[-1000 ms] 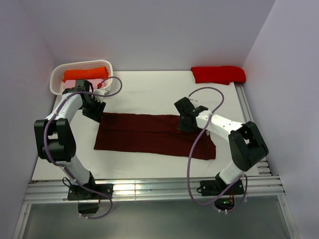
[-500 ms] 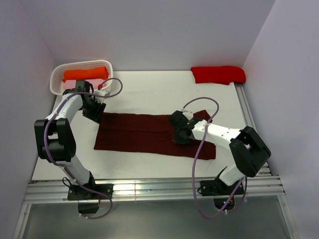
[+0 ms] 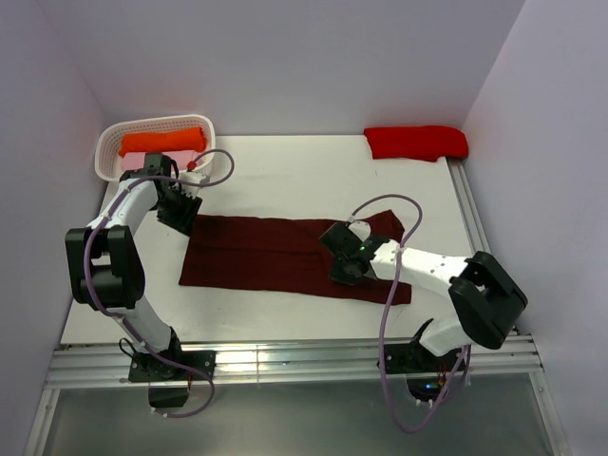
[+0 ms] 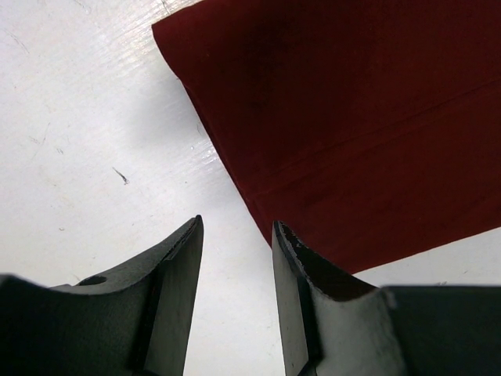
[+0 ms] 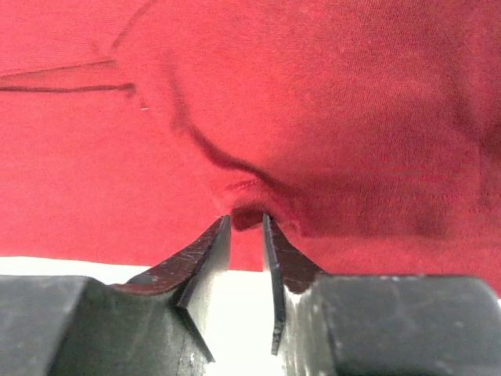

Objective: Roll the t-shirts
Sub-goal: Fold the tshirt

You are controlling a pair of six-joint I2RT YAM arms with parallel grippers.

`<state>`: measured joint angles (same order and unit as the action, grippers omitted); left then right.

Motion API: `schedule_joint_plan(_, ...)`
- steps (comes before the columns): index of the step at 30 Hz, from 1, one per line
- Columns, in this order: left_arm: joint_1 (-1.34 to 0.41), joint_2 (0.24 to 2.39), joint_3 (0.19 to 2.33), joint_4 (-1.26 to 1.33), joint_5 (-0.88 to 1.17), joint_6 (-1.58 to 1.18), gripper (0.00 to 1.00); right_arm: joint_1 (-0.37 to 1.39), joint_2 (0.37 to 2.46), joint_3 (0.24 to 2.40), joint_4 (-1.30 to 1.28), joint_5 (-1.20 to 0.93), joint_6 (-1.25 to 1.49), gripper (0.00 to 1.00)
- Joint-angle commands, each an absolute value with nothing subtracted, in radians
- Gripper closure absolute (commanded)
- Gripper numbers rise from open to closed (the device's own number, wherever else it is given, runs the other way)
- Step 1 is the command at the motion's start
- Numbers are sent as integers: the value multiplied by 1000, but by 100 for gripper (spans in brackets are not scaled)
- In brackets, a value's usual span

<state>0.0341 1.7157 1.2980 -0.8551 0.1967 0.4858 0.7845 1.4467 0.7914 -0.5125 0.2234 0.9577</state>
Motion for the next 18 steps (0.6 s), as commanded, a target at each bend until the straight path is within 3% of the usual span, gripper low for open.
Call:
schedule_joint_plan(1,37,1704,1299,-867,206,509,54,795,1353,799,-528,276,980,67)
schedule_joint_plan(5,37,1700,1298,-870,206,515,53,772,1281,831,-621,331,960,57)
schedule_joint_plan(11,37,1672,1296,-882,225,534,48,488,1187,815,-598,267,824,45)
schedule_joint_plan(18,37,1643,1310,-908,252,561,46,233,1249,784,-577,212,718,27)
